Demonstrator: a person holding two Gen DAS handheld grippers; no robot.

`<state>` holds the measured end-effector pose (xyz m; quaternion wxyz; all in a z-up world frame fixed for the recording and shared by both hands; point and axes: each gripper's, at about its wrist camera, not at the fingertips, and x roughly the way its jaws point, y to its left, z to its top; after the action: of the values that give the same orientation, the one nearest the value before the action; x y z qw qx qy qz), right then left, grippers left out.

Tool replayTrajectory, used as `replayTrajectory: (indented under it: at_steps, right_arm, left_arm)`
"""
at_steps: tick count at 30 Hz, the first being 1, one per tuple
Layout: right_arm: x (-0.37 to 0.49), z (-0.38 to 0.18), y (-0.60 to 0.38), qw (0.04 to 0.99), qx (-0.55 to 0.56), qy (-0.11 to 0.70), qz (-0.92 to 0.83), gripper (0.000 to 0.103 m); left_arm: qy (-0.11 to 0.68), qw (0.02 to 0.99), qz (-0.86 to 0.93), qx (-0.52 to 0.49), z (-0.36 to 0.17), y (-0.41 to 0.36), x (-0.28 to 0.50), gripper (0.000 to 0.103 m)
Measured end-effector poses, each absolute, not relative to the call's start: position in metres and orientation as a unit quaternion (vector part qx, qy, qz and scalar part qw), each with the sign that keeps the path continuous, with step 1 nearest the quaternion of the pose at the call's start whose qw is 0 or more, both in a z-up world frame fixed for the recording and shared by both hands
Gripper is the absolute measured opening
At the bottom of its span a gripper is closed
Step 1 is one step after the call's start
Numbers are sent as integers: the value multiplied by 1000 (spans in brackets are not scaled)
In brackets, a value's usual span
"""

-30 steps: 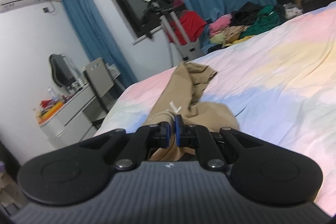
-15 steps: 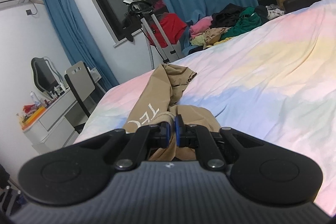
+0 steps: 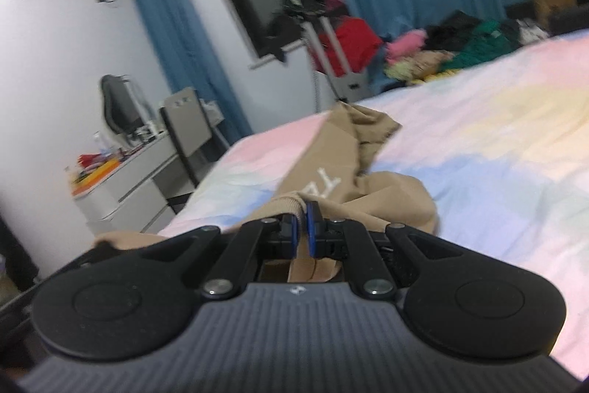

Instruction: Fold clothes

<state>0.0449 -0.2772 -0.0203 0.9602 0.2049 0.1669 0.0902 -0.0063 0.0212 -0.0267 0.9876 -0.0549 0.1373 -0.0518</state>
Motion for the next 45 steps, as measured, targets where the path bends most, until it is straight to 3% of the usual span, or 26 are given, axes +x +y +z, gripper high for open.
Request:
replayTrajectory:
  at_steps: [5, 9, 13, 17, 19, 21, 24, 28, 35, 36, 38, 40, 45]
  right_arm:
    - [40, -14, -272, 960, 208, 147, 117, 9]
    - [34, -9, -270, 958, 216, 130, 134, 9]
    - [30, -6, -269, 959, 224, 111, 131, 9]
    - [36, -11, -271, 964, 217, 131, 80, 9]
    - [42, -16, -276, 964, 212, 150, 46, 9]
    - [46, -21, -278, 963, 212, 167, 27, 10]
    - [49, -25, -277, 962, 207, 180, 15, 10]
    - [53, -30, -276, 960, 200, 197, -1, 10]
    - [52, -30, -283, 960, 213, 184, 0, 11]
    - [55, -32, -281, 959, 204, 196, -3, 14]
    - [61, -39, -277, 957, 183, 225, -8, 33]
    - [69, -48, -270, 953, 154, 261, -7, 61]
    - [81, -76, -255, 934, 76, 348, -10, 64]
  left_arm:
    - [167, 985, -36, -13, -35, 14, 1, 58]
    - [167, 983, -14, 78, -47, -12, 8, 67]
    - [176, 973, 32, 147, -65, -38, 16, 67]
    - [138, 979, 47, 143, -56, -40, 2, 69]
    - [112, 985, 43, 122, -46, -35, -11, 74]
    - [82, 993, 3, 88, -36, -27, -30, 87]
    - [60, 995, -47, 67, -28, -26, -49, 88]
    - [71, 991, -75, 81, -31, -37, -53, 89]
    - [172, 978, 27, 115, -58, -44, -18, 91]
    - [178, 978, 39, 98, -58, -38, -15, 91]
    - [185, 980, 59, 50, -54, -24, -9, 91]
    - [180, 981, 74, 12, -48, -9, -7, 91]
    - [162, 981, 107, -28, -37, 18, -22, 91]
